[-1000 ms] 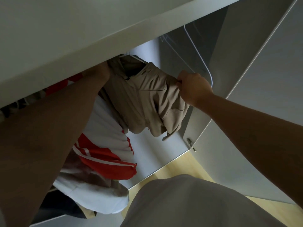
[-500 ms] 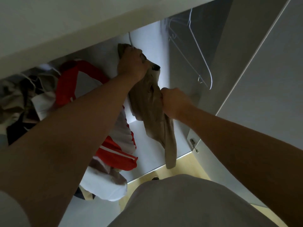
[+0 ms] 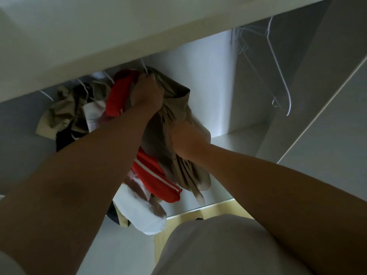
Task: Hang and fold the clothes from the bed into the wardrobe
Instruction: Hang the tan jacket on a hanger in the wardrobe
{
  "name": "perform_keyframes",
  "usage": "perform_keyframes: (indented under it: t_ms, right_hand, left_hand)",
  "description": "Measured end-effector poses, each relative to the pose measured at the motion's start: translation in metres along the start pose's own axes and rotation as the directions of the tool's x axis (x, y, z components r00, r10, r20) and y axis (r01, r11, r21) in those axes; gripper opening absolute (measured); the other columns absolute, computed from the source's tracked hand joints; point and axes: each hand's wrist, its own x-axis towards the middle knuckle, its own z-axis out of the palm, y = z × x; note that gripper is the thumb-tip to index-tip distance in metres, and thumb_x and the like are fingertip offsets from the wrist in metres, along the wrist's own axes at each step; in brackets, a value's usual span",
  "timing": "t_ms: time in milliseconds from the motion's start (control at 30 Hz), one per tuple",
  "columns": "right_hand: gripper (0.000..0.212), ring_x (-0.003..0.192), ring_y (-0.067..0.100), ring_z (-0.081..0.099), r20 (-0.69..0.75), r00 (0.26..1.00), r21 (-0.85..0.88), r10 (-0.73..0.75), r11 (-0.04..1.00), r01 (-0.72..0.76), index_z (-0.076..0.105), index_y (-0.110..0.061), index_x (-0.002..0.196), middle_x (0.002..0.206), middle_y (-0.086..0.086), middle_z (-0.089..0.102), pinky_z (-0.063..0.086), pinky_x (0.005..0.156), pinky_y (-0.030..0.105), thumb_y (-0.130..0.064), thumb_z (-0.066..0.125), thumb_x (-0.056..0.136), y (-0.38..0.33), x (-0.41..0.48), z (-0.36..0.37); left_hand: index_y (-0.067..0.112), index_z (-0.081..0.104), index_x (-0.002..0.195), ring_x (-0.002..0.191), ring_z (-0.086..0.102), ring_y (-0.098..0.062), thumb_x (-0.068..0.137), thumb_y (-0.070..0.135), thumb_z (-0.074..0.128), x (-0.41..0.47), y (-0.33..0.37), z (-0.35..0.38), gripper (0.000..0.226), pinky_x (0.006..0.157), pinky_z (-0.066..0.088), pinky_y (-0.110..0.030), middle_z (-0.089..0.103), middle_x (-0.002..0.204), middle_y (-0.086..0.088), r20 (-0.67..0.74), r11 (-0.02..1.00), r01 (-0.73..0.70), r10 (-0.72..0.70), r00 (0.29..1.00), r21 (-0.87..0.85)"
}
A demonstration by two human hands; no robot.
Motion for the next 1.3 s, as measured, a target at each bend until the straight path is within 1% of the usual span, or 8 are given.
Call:
perform_keyframes:
  t_ms: [233, 400, 600, 700, 800, 1000, 1167, 1300]
  right_hand:
    - [0.025, 0.071, 0.016, 0.061, 0.087, 0.989, 0.060, -0.123, 0.991, 0.118, 0.057, -0.015, 0.100, 0.078, -0.003, 0.059, 0.045, 0.061, 0.027, -0.034, 0.043, 0.104, -0.006, 0.006, -0.006]
    - [0.038, 0.061, 0.016, 0.058, -0.203, 0.958, 0.138, 0.202, 0.975, -0.176, 0.060, -0.017, 0.102, 0.067, -0.005, 0.057, 0.042, 0.055, 0.025, -0.048, 0.038, 0.102, 0.059, -0.003, -0.023]
    - [0.027, 0.088, 0.032, 0.064, -0.371, 0.640, 0.590, 0.673, 0.703, -0.398, 0.049, -0.020, 0.122, 0.102, 0.010, 0.068, 0.045, 0.073, 0.031, -0.035, 0.043, 0.100, 0.127, -0.028, -0.056]
    - [0.033, 0.105, 0.038, 0.060, -0.374, 0.554, 0.632, 0.744, 0.642, -0.435, 0.045, -0.020, 0.131, 0.118, 0.015, 0.063, 0.044, 0.083, 0.036, -0.031, 0.044, 0.100, 0.154, -0.050, -0.066]
    - [0.035, 0.108, 0.041, 0.058, -0.374, 0.568, 0.590, 0.733, 0.661, -0.464, 0.042, -0.019, 0.135, 0.120, 0.020, 0.061, 0.044, 0.087, 0.037, -0.028, 0.042, 0.101, 0.173, -0.069, -0.073]
    - [0.044, 0.110, 0.037, 0.058, -0.296, 0.682, 0.459, 0.668, 0.726, -0.512, 0.032, -0.028, 0.146, 0.127, 0.020, 0.057, 0.048, 0.092, 0.041, -0.024, 0.034, 0.102, 0.192, -0.076, -0.093]
    - [0.042, 0.113, 0.038, 0.056, -0.311, 0.673, 0.445, 0.671, 0.728, -0.521, 0.033, -0.026, 0.146, 0.130, 0.020, 0.056, 0.045, 0.092, 0.039, -0.029, 0.034, 0.104, 0.194, -0.074, -0.096]
    - [0.038, 0.104, 0.038, 0.059, -0.349, 0.676, 0.415, 0.649, 0.754, -0.509, 0.037, -0.022, 0.141, 0.122, 0.020, 0.060, 0.050, 0.089, 0.042, -0.030, 0.035, 0.104, 0.185, -0.076, -0.096]
  left_hand:
    - [0.006, 0.043, 0.141, 0.125, 0.050, -0.038, 0.099, 0.026, 0.047, -0.004, -0.001, -0.016, 0.047, 0.097, 0.044, -0.047, 0.046, 0.142, -0.017, 0.138, 0.962, 0.101, -0.139, 0.981, 0.254]
    - [0.004, 0.058, 0.125, 0.095, 0.059, -0.033, 0.098, 0.027, 0.053, -0.004, 0.065, -0.031, 0.035, 0.081, 0.047, -0.037, 0.059, 0.128, -0.016, 0.242, 0.810, -0.102, -0.051, 0.969, 0.577]
    - [0.009, 0.056, 0.081, 0.092, 0.061, -0.034, 0.100, 0.040, 0.042, -0.012, 0.175, -0.009, 0.039, 0.071, 0.039, -0.032, 0.067, 0.106, -0.013, 0.227, 0.925, -0.379, 0.377, 0.898, -0.036]
    - [0.004, 0.060, 0.091, 0.100, 0.060, -0.038, 0.101, 0.041, 0.039, -0.007, 0.220, 0.005, 0.044, 0.075, 0.041, -0.035, 0.067, 0.107, -0.020, 0.145, 0.889, -0.372, 0.419, 0.896, -0.267]
    - [0.000, 0.058, 0.115, 0.113, 0.060, -0.038, 0.102, 0.043, 0.042, 0.007, 0.258, 0.012, 0.048, 0.087, 0.047, -0.036, 0.066, 0.118, -0.021, 0.101, 0.831, -0.281, 0.371, 0.923, -0.479]
    - [0.006, 0.049, 0.138, 0.119, 0.062, -0.030, 0.090, 0.058, 0.056, 0.041, 0.309, 0.023, 0.071, 0.100, 0.052, -0.040, 0.061, 0.135, -0.012, 0.418, 0.583, 0.254, 0.165, 0.893, -0.772]
    - [0.015, 0.058, 0.125, 0.110, 0.060, -0.025, 0.096, 0.046, 0.054, 0.052, 0.318, 0.032, 0.042, 0.098, 0.050, -0.036, 0.062, 0.119, -0.005, 0.647, 0.076, 0.665, 0.340, 0.683, -0.743]
    - [0.015, 0.052, 0.107, 0.110, 0.059, -0.027, 0.101, 0.038, 0.043, 0.046, 0.321, 0.039, 0.026, 0.101, 0.038, -0.038, 0.064, 0.106, -0.007, 0.599, -0.083, 0.702, 0.458, 0.657, -0.707]
